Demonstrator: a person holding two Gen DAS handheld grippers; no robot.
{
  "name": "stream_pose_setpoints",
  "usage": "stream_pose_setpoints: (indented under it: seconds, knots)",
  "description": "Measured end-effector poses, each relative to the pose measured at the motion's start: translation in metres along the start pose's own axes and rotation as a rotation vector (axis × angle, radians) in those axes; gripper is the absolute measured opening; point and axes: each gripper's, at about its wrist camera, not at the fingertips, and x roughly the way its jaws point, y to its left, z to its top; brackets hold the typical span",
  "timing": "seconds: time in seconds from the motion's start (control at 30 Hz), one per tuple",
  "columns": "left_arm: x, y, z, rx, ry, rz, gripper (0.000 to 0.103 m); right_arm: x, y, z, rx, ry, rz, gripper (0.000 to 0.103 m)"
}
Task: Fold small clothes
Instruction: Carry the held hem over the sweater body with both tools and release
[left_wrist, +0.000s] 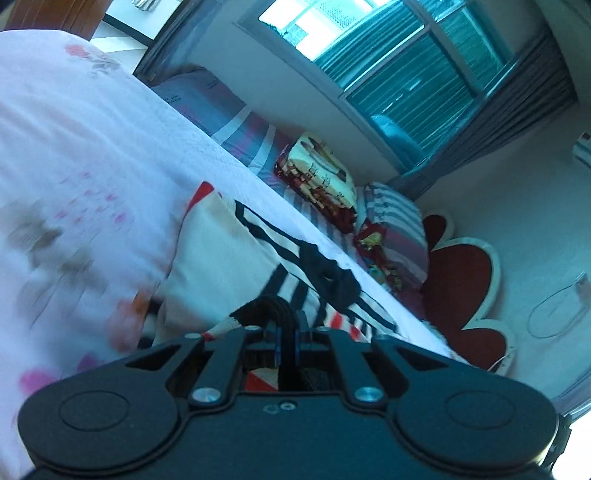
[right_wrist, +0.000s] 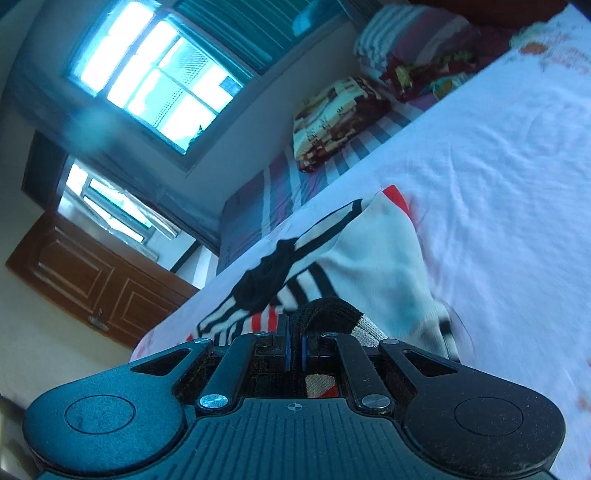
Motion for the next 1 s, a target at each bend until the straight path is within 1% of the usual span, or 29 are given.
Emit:
stream_pose_setpoints:
  seconds: [0.2, 0.27, 0.3, 0.37, 0.4, 0.43, 0.47, 0.5, 0.53, 0.57, 0.6, 0.63, 0.67, 0.7, 0.73, 0.8, 0.87, 0.93, 1.0]
  knots:
    - [0.07, -0.003, 0.039, 0.07, 0.049, 0.069, 0.005, 0.065, -0.019, 0.044, 0.017, 0.037, 0.012, 0.004]
    - [0.095, -0.002, 0.049, 0.1, 0.086, 0.092, 0.005, 0.087, -0.023, 0.055, 0.014, 0.051, 0.0, 0.004]
    - [0.104, -0.002, 0.053, 0.108, 0.098, 0.092, 0.006, 0.098, -0.026, 0.06, 0.008, 0.06, -0.001, 0.004]
    - [0.125, 0.0, 0.058, 0.129, 0.126, 0.074, 0.013, 0.114, -0.029, 0.067, -0.02, 0.055, 0.0, 0.005]
    - [0.13, 0.001, 0.061, 0.127, 0.123, 0.057, 0.032, 0.12, -0.029, 0.07, -0.047, 0.049, -0.003, 0.005]
    - [0.132, 0.002, 0.062, 0.133, 0.116, 0.032, 0.067, 0.125, -0.029, 0.072, -0.07, 0.049, -0.004, 0.012]
    - [0.131, 0.0, 0.062, 0.15, 0.087, 0.031, 0.083, 0.126, -0.027, 0.073, -0.093, 0.034, -0.013, 0.033]
    - [0.124, -0.004, 0.061, 0.187, 0.023, 0.044, 0.095, 0.124, -0.026, 0.074, -0.124, -0.005, -0.035, 0.052]
    - [0.117, -0.006, 0.06, 0.226, -0.023, 0.042, 0.096, 0.119, -0.024, 0.074, -0.153, -0.052, -0.049, 0.077]
    - [0.113, -0.007, 0.06, 0.244, -0.038, 0.033, 0.095, 0.113, -0.026, 0.074, -0.165, -0.084, -0.033, 0.077]
    - [0.111, -0.007, 0.061, 0.255, -0.036, 0.026, 0.089, 0.11, -0.028, 0.075, -0.158, -0.086, -0.011, 0.077]
    - [0.112, -0.007, 0.06, 0.287, -0.02, 0.037, 0.078, 0.107, -0.03, 0.075, -0.164, -0.08, -0.005, 0.075]
    - [0.116, -0.009, 0.06, 0.329, 0.009, 0.05, 0.074, 0.107, -0.027, 0.073, -0.204, -0.06, -0.013, 0.06]
    - [0.121, -0.01, 0.059, 0.377, 0.046, 0.069, 0.067, 0.109, -0.023, 0.071, -0.252, -0.032, -0.025, 0.053]
    - [0.128, -0.012, 0.059, 0.416, 0.075, 0.095, 0.061, 0.114, -0.019, 0.068, -0.295, 0.0, -0.04, 0.048]
    - [0.142, -0.016, 0.059, 0.484, 0.131, 0.139, 0.056, 0.129, -0.01, 0.057, -0.394, 0.046, -0.101, 0.047]
    - [0.15, -0.018, 0.054, 0.533, 0.165, 0.164, 0.055, 0.145, -0.006, 0.045, -0.462, 0.087, -0.132, 0.047]
    - [0.154, -0.022, 0.047, 0.605, 0.158, 0.197, 0.053, 0.159, -0.004, 0.035, -0.523, 0.129, -0.176, 0.047]
    - [0.156, -0.022, 0.041, 0.647, 0.148, 0.227, 0.053, 0.171, -0.002, 0.02, -0.611, 0.135, -0.223, 0.045]
